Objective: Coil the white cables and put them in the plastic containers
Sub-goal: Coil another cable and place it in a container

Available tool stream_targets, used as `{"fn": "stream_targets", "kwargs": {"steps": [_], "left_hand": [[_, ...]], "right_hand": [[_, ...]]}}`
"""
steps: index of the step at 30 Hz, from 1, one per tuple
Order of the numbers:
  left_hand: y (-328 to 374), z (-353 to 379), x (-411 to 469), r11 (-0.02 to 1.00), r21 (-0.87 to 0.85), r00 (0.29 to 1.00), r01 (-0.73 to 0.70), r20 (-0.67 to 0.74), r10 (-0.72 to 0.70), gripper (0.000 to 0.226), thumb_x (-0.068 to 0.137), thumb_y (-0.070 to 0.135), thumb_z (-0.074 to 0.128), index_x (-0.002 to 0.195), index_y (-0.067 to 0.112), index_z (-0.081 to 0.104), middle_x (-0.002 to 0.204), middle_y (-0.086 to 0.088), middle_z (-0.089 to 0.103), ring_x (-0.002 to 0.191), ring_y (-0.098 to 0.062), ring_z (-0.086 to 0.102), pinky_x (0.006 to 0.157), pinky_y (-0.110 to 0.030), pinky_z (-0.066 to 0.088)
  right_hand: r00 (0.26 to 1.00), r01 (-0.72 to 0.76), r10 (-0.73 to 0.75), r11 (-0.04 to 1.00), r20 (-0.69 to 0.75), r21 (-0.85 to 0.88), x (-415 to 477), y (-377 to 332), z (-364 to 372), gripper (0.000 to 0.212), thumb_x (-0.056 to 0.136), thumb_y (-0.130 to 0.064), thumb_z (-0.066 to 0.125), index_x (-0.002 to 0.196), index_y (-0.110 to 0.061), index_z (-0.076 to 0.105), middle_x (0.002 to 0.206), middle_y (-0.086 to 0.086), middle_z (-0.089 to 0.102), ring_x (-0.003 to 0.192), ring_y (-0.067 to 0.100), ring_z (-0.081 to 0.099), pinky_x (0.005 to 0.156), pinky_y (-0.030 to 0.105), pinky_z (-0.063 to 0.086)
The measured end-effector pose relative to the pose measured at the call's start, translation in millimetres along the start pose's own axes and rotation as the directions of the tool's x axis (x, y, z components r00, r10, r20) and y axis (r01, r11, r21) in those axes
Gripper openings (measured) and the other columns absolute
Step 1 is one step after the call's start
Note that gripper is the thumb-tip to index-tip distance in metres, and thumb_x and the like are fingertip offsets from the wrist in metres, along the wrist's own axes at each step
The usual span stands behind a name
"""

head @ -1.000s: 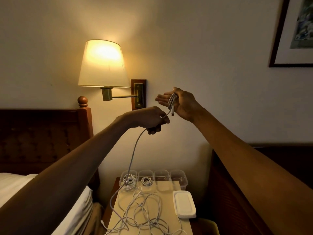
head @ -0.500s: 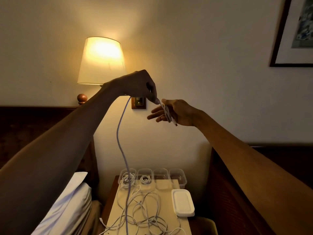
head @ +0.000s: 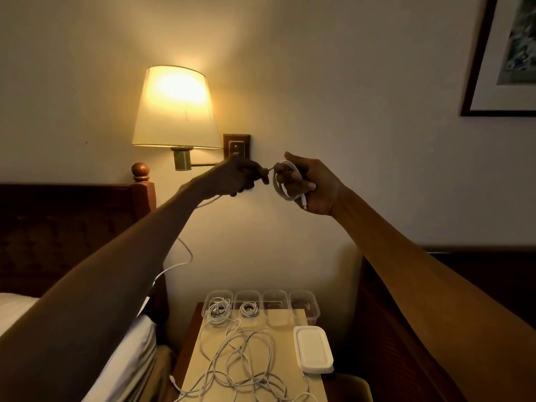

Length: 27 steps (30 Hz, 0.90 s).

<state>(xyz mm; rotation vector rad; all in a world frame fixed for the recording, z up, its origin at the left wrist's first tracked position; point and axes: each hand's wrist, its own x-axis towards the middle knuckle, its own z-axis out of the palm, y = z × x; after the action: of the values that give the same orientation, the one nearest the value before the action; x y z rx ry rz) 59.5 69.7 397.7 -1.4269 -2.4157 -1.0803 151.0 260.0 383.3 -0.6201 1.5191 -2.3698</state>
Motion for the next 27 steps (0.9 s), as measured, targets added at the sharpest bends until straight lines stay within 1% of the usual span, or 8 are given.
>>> {"fn": "stream_targets", "kwargs": {"steps": [4,7,8,11,13,18,22,27], "left_hand": [[-7,29,2,0.991,-0.048,0.992,0.122,0.019,-0.121,0.019,0.103,0.025,0.047,0.096,0.029,0.064,0.071,-0.004,0.059,0.055,-0.012,0.051,0.046,-0.021,0.042],[0,46,2,0.984,-0.085,0.986,0.159,0.059,-0.154,0.022,0.105,0.024,0.043,0.106,0.023,0.065,0.066,-0.003,0.059,0.051,-0.010,0.052,0.045,-0.021,0.044],[3,50,1,0.982,-0.099,0.984,0.164,0.081,-0.156,0.023,0.105,0.021,0.042,0.111,0.021,0.064,0.065,-0.004,0.059,0.051,-0.011,0.053,0.045,-0.021,0.045],[13,60,0,0.971,-0.127,0.969,0.201,0.169,-0.178,0.020,0.105,0.015,0.041,0.111,0.019,0.059,0.066,-0.008,0.058,0.050,-0.014,0.052,0.043,-0.020,0.044],[22,61,0,0.957,-0.136,0.952,0.258,0.206,-0.227,0.020,0.105,0.014,0.040,0.095,0.021,0.056,0.067,-0.009,0.056,0.049,-0.014,0.049,0.043,-0.020,0.040],[25,48,3,0.886,-0.211,0.871,0.413,0.377,-0.316,0.029,0.105,0.028,0.038,0.086,0.010,0.051,0.063,-0.006,0.055,0.050,-0.016,0.047,0.046,-0.021,0.040],[25,36,0,0.968,0.083,0.915,0.237,0.316,-0.251,0.017,0.099,0.012,0.052,0.112,0.011,0.064,0.066,-0.004,0.059,0.046,-0.009,0.051,0.044,-0.020,0.044],[41,9,2,0.964,0.252,0.931,0.085,0.324,-0.167,0.016,0.095,0.014,0.059,0.099,0.011,0.074,0.064,0.000,0.060,0.046,-0.006,0.047,0.043,-0.017,0.040]], "right_hand": [[0.977,0.133,-0.131,0.991,-0.170,-0.003,3,-5,-1,0.040,0.106,-0.028,0.031,0.107,-0.001,0.060,0.066,0.004,0.060,0.037,0.008,0.039,0.049,0.012,0.044],[0.915,0.234,-0.267,0.962,-0.302,-0.139,7,-8,-1,0.044,0.106,-0.028,0.033,0.128,0.004,0.053,0.103,0.016,0.071,0.046,0.006,0.048,0.055,0.013,0.045],[0.898,0.243,-0.289,0.954,-0.331,-0.173,7,-8,0,0.045,0.106,-0.029,0.033,0.131,0.005,0.050,0.112,0.018,0.069,0.053,0.007,0.056,0.057,0.014,0.048],[0.898,0.214,-0.271,0.957,-0.347,-0.195,11,-7,1,0.050,0.107,-0.030,0.025,0.131,0.008,0.046,0.110,0.018,0.070,0.085,0.019,0.072,0.074,0.022,0.058],[0.904,0.198,-0.256,0.961,-0.342,-0.193,15,-5,-1,0.053,0.108,-0.033,0.021,0.136,0.008,0.041,0.123,0.022,0.063,0.100,0.026,0.068,0.088,0.028,0.055],[0.878,0.200,-0.271,0.957,-0.394,-0.212,24,-4,-3,0.054,0.107,-0.032,0.019,0.140,0.008,0.034,0.143,0.027,0.046,0.116,0.035,0.060,0.093,0.036,0.052],[0.863,0.131,-0.269,0.937,-0.427,-0.325,24,-4,-10,0.055,0.107,-0.032,0.018,0.144,0.007,0.029,0.148,0.027,0.038,0.130,0.038,0.049,0.100,0.039,0.044],[0.837,-0.062,-0.301,0.778,-0.457,-0.625,24,13,-20,0.054,0.108,-0.033,0.021,0.144,0.006,0.030,0.148,0.024,0.039,0.131,0.035,0.048,0.101,0.035,0.043]]}}
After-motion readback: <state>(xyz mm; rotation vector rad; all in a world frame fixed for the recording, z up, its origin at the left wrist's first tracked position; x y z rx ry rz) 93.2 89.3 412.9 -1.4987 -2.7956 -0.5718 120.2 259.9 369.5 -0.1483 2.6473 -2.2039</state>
